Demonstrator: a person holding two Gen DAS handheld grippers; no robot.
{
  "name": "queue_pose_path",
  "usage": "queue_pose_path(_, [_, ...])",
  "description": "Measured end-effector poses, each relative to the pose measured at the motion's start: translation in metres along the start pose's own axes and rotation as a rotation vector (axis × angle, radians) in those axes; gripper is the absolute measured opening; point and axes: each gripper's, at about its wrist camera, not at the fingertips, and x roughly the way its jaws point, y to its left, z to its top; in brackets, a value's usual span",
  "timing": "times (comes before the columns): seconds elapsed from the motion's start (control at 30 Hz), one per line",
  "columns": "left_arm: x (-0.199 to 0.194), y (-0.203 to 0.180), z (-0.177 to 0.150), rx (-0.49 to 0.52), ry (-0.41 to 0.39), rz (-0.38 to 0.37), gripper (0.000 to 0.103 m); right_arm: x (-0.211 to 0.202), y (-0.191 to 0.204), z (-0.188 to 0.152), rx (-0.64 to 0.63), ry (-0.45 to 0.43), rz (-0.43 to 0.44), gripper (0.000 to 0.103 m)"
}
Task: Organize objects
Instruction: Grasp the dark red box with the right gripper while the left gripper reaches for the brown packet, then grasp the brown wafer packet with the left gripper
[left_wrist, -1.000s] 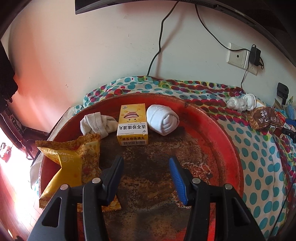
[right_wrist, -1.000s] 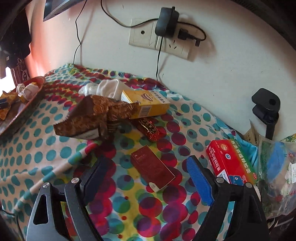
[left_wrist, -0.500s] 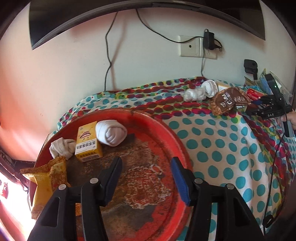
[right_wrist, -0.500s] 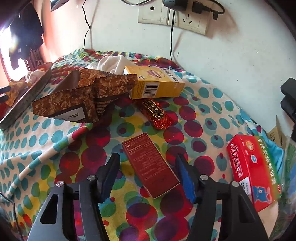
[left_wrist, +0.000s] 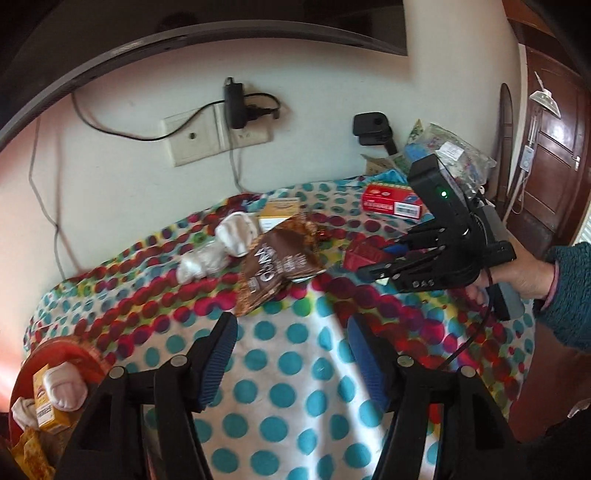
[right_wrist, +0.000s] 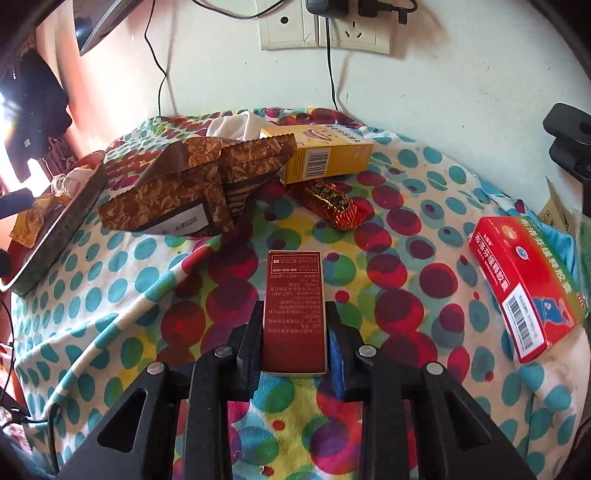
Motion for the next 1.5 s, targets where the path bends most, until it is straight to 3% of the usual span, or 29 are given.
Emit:
queue_pose_path(0.07, [0.018, -0.016, 0.013, 0.013, 0.019, -0.048, 0.066, -0.001, -0.002, -0.003, 0.013, -0.013, 0.004, 0.028])
queue_pose_path(0.17, [0.038, -0.024, 0.027, 0.018, 0.053, -0.045, 0.068, -0.002, 0.001, -0.006, -0.009, -0.034, -0.017, 0.028])
queue_pose_path(0.57, [0.108, -0.019, 0.050, 0.021, 0.134, 0.159, 0.069, -0.001, 0.005, -0.006, -0.031, -0.034, -0.017, 0.029])
queue_pose_path(0.77, [0.131, -0.015, 0.045, 0.002, 0.130, 0.197, 0.069, -0.001, 0.004, -0.007, -0.022, -0.037, 0.006, 0.029])
queue_pose_path(1.13, [0.131, -0.004, 0.042, -0.066, 0.108, 0.189, 0.059, -0.001, 0.012, -0.009, -0.023, -0.035, -0.036, 0.028])
queue_pose_path(1.4, [0.105, -0.007, 0.034, -0.107, 0.086, 0.143, 0.044, -0.014, 0.010, -0.010, 0.014, -0.076, -0.077, 0.027])
queue_pose_path(1.5, [0.095, -0.006, 0.030, -0.139, 0.081, 0.120, 0.043, -0.019, 0.018, -0.005, 0.010, -0.092, -0.091, 0.027])
